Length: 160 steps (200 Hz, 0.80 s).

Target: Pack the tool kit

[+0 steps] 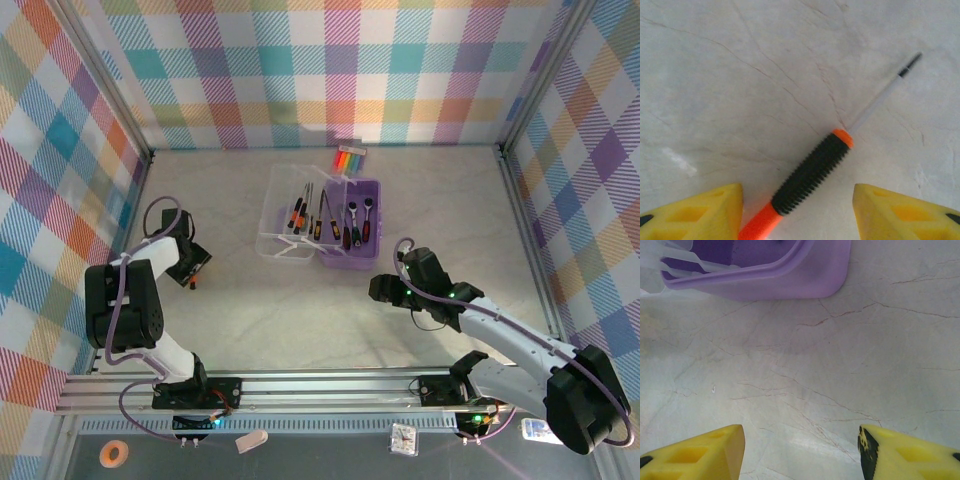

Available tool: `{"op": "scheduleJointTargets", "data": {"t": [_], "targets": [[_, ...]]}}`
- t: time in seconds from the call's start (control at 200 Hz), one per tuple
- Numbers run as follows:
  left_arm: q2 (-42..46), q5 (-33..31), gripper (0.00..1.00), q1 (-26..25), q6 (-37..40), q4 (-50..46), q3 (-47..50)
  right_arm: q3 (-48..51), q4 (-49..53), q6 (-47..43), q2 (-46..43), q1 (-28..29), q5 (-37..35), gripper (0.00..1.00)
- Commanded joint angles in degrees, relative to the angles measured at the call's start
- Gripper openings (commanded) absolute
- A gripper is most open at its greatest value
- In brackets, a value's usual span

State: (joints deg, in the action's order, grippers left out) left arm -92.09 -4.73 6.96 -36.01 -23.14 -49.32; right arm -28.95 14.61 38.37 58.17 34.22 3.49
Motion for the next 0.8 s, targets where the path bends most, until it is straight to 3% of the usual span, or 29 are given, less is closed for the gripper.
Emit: {"op": "scheduleJointTargets", "data": {"t": [0.0, 0.25, 0.605, 0.795], "targets": [[-0.29, 3.01, 0.56, -3.37, 0.28, 0.28, 0.50, -1.42, 0.47, 0.06, -1.04, 0.45, -0.67, 0.62], [-0.21, 1.63, 0.51, -4.94, 0.41, -2.03, -1.05, -0.85, -0.41, 0.57, -0.71, 0.50, -0.12, 0.61], [-7.50, 0.90, 0.30, -4.88, 3.55, -3.59, -6.49, -0.58, 1.15, 0.24, -2.52, 0.44, -0.76, 0.61], [-6.47, 3.67, 0.18, -4.96, 4.15, -2.08, -5.32, -0.24, 2.02, -0.03, -3.92, 0.44, -1.64, 0.62]]}}
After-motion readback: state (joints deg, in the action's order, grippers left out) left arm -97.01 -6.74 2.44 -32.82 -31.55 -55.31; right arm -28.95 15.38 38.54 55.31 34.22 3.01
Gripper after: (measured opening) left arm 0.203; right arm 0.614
